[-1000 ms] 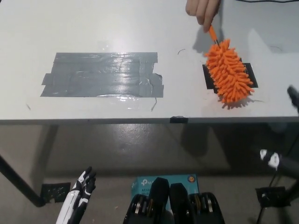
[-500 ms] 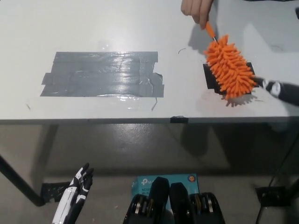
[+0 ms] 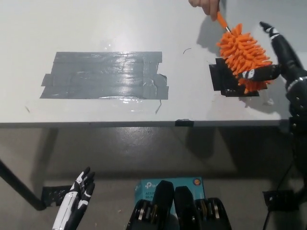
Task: A person hands an oraange duster to the robot and the robot grabs it with its right hand and places it on the black marked spot infron tof it on the desk
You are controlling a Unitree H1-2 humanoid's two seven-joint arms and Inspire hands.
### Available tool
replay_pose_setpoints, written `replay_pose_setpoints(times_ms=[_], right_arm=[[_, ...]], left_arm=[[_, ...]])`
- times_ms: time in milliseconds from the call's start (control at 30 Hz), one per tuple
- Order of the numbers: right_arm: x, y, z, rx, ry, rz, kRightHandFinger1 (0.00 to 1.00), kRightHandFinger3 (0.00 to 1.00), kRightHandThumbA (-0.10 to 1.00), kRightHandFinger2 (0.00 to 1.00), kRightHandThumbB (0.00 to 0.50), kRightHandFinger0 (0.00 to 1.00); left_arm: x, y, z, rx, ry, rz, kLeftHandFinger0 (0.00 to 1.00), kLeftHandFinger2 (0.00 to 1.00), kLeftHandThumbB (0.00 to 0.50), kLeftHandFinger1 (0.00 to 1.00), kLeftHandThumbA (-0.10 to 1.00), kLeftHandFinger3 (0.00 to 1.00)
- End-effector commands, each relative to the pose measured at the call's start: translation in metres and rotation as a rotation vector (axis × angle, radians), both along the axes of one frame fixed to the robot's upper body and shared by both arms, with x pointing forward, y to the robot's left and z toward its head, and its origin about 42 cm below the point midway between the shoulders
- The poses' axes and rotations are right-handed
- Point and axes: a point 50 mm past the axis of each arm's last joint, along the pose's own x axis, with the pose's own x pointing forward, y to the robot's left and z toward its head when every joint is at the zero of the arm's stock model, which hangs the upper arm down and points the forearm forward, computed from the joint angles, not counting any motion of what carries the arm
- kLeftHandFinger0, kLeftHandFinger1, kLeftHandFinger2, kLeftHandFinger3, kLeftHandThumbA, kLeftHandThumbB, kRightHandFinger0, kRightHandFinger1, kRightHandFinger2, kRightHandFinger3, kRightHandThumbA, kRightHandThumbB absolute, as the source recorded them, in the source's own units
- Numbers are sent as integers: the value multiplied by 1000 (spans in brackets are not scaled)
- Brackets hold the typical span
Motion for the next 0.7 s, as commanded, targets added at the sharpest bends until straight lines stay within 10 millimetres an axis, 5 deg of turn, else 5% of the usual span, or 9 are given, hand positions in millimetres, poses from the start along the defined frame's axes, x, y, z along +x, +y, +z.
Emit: replay_pose_setpoints(times_ms=[0,333,467,500,533,567,600,667], right_arm=[[34,14,40,-48,8,6,1000,1000,1000,1000,364,1000],[58,22,27,-46,109,-18,1000,1000,975,1000,380,1000],[68,21,29,-27,120,-67,1000,1000,629,1000,385,1000],[70,22,29,-88,126,-75,903,1000,395,1000,321,778],[72,23,29,-151,127,-83,836,1000,207,1000,289,693],[74,22,24,-230,118,-111,329,1000,-88,529,252,197],[74,21,20,-259,112,-124,185,1000,-98,399,237,39],[69,17,6,-265,104,-127,93,1000,-100,326,220,0]], left_arm=[[9,3,15,10,-55,-9,1000,1000,203,1000,814,1000],[6,6,17,37,-57,-28,1000,1000,185,1000,791,1000],[9,3,18,36,-61,-35,1000,1000,185,1000,771,1000],[9,4,18,39,-66,-34,1000,1000,181,1000,774,1000],[9,5,19,38,-66,-33,1000,1000,182,1000,773,1000],[7,6,19,33,-65,-32,1000,1000,187,1000,768,1000],[5,7,19,34,-63,-30,1000,1000,187,1000,768,1000],[-4,11,17,40,-54,-22,1000,1000,187,1000,768,1000]])
